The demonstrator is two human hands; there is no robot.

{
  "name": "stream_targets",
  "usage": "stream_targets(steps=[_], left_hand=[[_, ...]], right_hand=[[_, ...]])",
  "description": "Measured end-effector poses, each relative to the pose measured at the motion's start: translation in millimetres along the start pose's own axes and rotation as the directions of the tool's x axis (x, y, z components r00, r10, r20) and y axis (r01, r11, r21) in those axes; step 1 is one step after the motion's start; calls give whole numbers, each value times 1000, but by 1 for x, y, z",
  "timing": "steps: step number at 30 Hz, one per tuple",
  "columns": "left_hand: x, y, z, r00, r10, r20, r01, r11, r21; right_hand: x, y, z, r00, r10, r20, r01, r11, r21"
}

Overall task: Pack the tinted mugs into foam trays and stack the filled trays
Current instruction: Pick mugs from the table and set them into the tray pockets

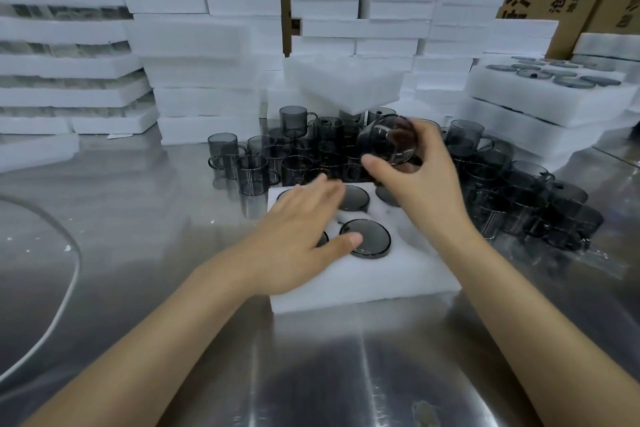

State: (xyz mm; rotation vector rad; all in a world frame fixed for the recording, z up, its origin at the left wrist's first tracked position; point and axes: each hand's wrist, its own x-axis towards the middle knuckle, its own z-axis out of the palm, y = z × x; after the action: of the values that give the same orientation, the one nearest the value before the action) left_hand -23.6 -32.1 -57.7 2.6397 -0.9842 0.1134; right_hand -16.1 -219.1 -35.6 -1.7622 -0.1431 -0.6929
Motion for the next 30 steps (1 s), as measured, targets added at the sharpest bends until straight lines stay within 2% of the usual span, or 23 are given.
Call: stream_targets(steps=[2, 4, 6, 10, 13, 14, 16, 17, 18, 20, 22, 24, 27, 30], left_hand=[[4, 2, -2, 985, -24, 170, 5, 994, 108], [7, 4, -4, 969, -45, 241, 18, 993, 113], [9, 5, -4, 963, -61, 261, 31, 993, 117], [7, 6, -5, 965, -71, 254, 43, 992, 115], [3, 4, -5, 982, -52, 181, 65, 996, -67], [13, 3, -4, 988, -88, 126, 110, 978, -179], [24, -6, -3, 950, -311, 3, 265, 803, -533], [24, -15, -1, 920, -384, -83, 242, 721, -649], [21, -22, 1, 903, -397, -165, 177, 693, -699], [14, -30, 4, 888, -385, -250, 120, 721, -683], [6, -43, 11, 844, -458, -278, 115, 662, -741], [10, -50, 18, 811, -520, -270, 107, 584, -805], [17, -52, 22, 806, -549, -220, 117, 512, -851], [15, -53, 22, 816, -547, -189, 124, 484, -866]], right_hand=[[5, 1, -10, 998, 30, -63, -28, 999, 33], [10, 2, -18, 992, 90, -85, -78, 987, 143], [15, 3, -25, 986, 153, -63, -129, 949, 289], [22, 6, -33, 970, 242, 3, -199, 792, 577], [26, 10, -37, 961, 267, 74, -246, 702, 668], [26, 10, -38, 960, 259, 102, -257, 681, 685], [26, 8, -41, 958, 237, 163, -283, 676, 681], [26, 7, -43, 954, 236, 184, -298, 702, 647], [25, 6, -44, 949, 249, 192, -315, 747, 585], [22, 5, -46, 943, 283, 178, -333, 843, 423], [21, 8, -47, 939, 295, 175, -339, 872, 353], [21, 9, -48, 924, 308, 225, -375, 844, 383], [24, 12, -52, 907, 300, 295, -418, 725, 547], [27, 17, -56, 904, 325, 277, -426, 732, 532]])
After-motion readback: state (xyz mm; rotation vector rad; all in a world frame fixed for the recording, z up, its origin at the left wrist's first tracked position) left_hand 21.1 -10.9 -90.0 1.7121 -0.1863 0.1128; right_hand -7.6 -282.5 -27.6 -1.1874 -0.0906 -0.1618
